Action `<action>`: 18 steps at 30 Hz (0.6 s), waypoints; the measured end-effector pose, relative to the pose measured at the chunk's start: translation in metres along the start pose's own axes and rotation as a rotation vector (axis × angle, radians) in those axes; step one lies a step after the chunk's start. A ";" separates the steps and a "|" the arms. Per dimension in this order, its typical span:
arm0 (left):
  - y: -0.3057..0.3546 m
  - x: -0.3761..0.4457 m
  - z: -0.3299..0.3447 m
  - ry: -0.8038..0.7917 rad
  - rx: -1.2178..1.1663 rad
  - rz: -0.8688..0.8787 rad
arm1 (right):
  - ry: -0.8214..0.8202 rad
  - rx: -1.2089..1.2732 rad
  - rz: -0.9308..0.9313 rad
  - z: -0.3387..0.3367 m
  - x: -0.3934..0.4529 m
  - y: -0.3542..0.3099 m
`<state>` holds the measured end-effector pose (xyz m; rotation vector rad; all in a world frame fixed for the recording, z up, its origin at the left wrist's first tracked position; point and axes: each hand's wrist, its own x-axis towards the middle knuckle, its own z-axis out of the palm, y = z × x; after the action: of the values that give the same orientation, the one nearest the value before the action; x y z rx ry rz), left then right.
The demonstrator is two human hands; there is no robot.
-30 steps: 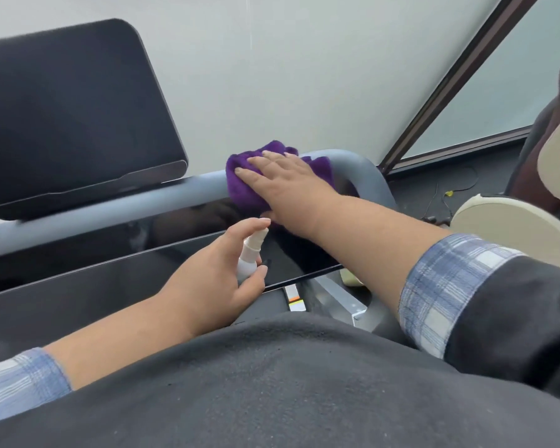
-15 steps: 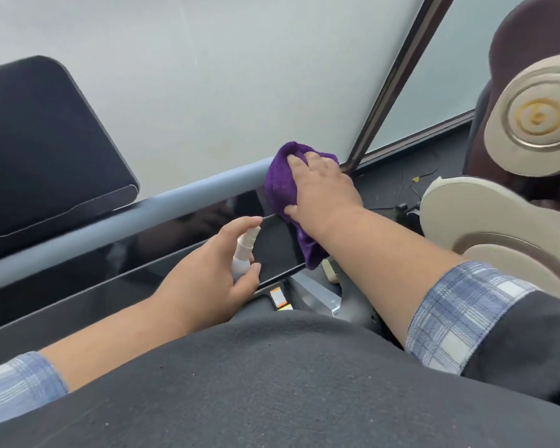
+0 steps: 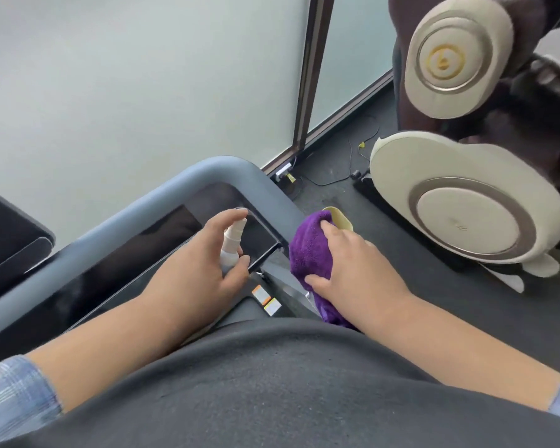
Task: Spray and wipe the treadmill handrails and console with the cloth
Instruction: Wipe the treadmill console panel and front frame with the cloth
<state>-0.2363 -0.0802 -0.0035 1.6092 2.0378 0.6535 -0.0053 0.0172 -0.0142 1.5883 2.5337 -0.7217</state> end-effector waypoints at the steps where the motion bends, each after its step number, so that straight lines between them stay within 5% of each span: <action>1: -0.001 0.001 -0.002 0.005 0.012 -0.002 | 0.017 0.033 -0.007 0.001 -0.002 0.003; 11: 0.014 0.041 -0.006 -0.091 0.238 0.133 | 0.465 0.739 0.128 -0.040 -0.004 0.018; 18: 0.034 0.069 0.022 -0.234 0.344 0.168 | 0.439 0.785 0.099 -0.038 0.000 0.012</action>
<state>-0.2112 -0.0042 -0.0039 1.9632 1.9313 0.1591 0.0125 0.0378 0.0152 2.2848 2.5604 -1.6638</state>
